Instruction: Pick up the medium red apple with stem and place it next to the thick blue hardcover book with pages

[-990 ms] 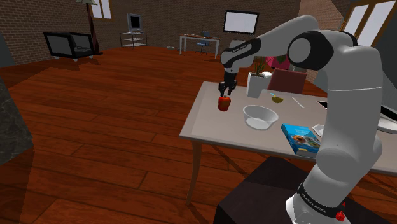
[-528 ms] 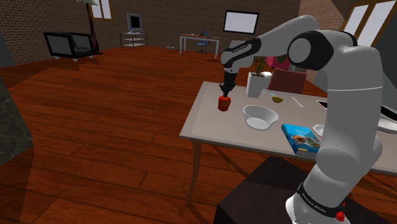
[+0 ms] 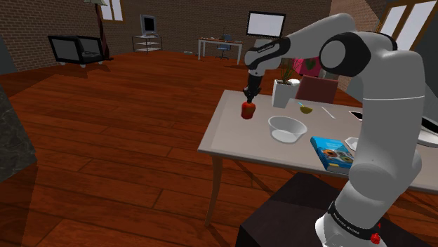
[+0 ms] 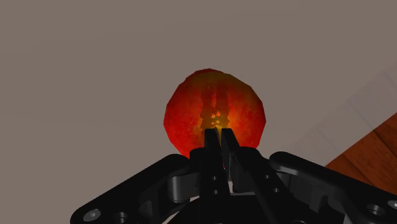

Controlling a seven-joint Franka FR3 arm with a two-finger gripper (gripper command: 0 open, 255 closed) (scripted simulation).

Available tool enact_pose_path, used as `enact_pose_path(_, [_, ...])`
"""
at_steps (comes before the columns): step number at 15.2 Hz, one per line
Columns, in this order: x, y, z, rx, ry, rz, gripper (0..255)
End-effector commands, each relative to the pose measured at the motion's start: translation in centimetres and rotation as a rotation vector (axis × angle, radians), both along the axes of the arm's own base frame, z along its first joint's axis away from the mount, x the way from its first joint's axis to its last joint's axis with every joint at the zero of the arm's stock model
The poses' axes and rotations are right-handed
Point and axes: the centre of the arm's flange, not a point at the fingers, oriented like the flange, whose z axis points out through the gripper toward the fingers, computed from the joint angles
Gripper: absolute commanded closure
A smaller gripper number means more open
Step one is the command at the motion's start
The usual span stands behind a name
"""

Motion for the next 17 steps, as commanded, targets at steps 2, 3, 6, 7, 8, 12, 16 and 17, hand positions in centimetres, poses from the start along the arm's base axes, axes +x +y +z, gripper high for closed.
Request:
enact_pose_path(2, [0.0,0.0,1.7,0.000,0.000,0.000,255])
enact_pose_path(3, [0.0,0.0,2.2,0.000,0.000,0.000,255])
enact_pose_path(6, [0.0,0.0,3.8,0.000,0.000,0.000,255])
enact_pose_path(7, [0.0,0.0,4.3,0.000,0.000,0.000,255])
enact_pose_path(8, [0.0,0.0,4.9,0.000,0.000,0.000,255])
enact_pose_path(12, [0.0,0.0,7.0,0.000,0.000,0.000,255])
enact_pose_path(16, [0.0,0.0,9.1,0.000,0.000,0.000,255])
enact_pose_path(17, [0.0,0.0,9.6,0.000,0.000,0.000,255])
